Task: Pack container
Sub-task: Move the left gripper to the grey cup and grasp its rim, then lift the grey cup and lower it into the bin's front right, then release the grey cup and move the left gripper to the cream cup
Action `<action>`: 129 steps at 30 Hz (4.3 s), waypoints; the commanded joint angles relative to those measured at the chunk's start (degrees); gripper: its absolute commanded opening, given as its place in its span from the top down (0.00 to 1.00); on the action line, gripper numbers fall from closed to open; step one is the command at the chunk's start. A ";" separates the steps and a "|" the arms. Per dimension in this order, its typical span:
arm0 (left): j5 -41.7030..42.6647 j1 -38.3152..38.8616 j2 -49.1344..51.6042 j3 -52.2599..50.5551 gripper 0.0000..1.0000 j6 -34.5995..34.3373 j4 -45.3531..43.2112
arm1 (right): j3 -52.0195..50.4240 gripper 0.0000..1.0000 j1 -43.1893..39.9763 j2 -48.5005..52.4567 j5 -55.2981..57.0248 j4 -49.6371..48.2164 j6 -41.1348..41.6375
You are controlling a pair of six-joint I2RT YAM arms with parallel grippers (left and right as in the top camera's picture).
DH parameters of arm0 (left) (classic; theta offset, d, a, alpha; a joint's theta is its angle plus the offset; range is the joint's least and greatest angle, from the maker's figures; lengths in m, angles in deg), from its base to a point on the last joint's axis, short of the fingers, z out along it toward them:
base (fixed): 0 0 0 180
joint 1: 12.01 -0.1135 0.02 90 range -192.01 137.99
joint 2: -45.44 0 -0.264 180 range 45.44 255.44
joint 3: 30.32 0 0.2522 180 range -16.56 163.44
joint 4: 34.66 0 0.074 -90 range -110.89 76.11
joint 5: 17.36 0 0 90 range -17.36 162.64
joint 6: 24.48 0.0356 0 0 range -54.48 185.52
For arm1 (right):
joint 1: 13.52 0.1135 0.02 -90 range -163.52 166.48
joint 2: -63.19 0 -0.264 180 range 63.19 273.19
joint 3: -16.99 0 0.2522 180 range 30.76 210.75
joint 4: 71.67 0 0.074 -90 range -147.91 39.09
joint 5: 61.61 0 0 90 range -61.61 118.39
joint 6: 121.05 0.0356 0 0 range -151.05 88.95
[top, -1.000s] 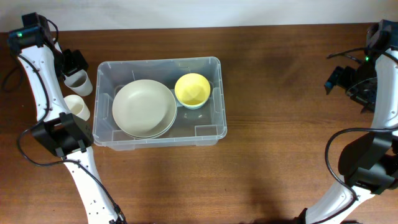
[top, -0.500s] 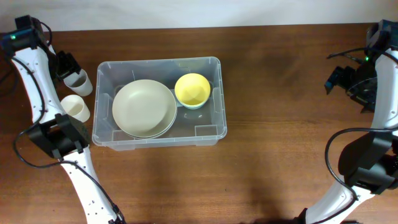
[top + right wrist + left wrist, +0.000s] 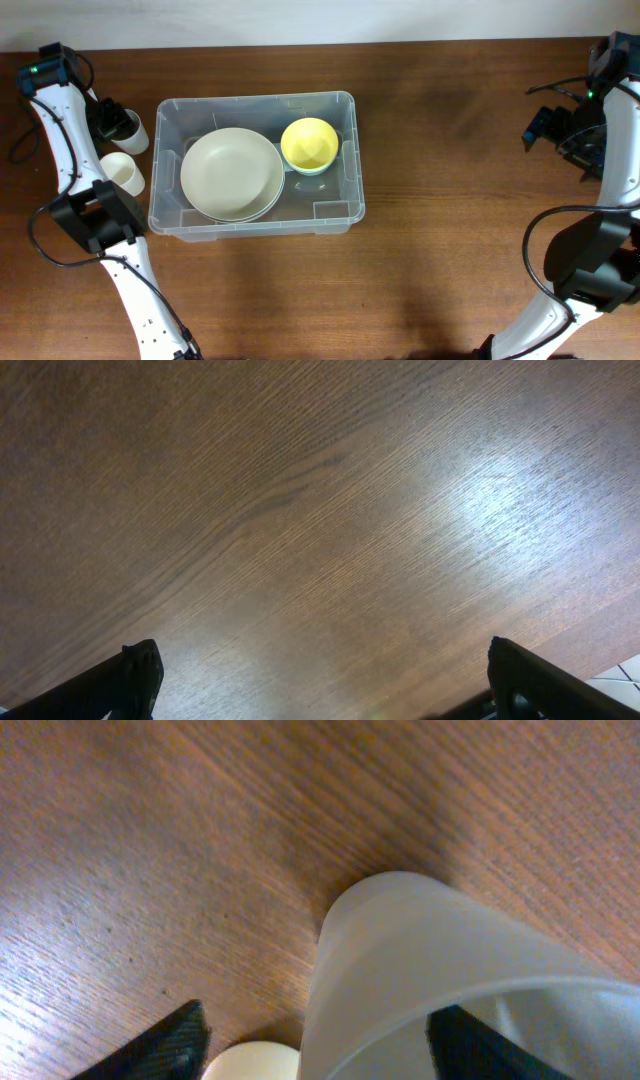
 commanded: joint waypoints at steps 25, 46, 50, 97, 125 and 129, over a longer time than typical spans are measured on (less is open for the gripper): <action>13.64 -2.54 -19.10 10.34 0.99 2.78 -3.63 | 0.02 0.01 -0.22 -0.61 0.28 -0.02 -0.17; 19.80 26.45 -31.26 8.17 0.99 26.97 3.93 | 0.00 0.01 -0.22 -0.61 0.28 -0.02 -0.17; 19.74 31.74 -31.26 4.31 0.99 27.43 3.93 | 0.02 0.01 -0.22 -0.61 0.28 -0.02 -0.17; 6.19 41.44 -31.26 -47.34 0.77 13.77 -9.49 | 0.00 0.01 -0.22 -0.61 0.28 -0.02 -0.17; -10.08 15.50 -31.26 -13.86 0.01 -11.98 1.33 | 0.02 0.01 -0.22 -0.61 0.28 -0.02 -0.17; -9.68 7.96 -31.26 -14.08 0.01 -12.83 3.96 | 0.02 0.01 -0.22 -0.61 0.28 -0.02 -0.17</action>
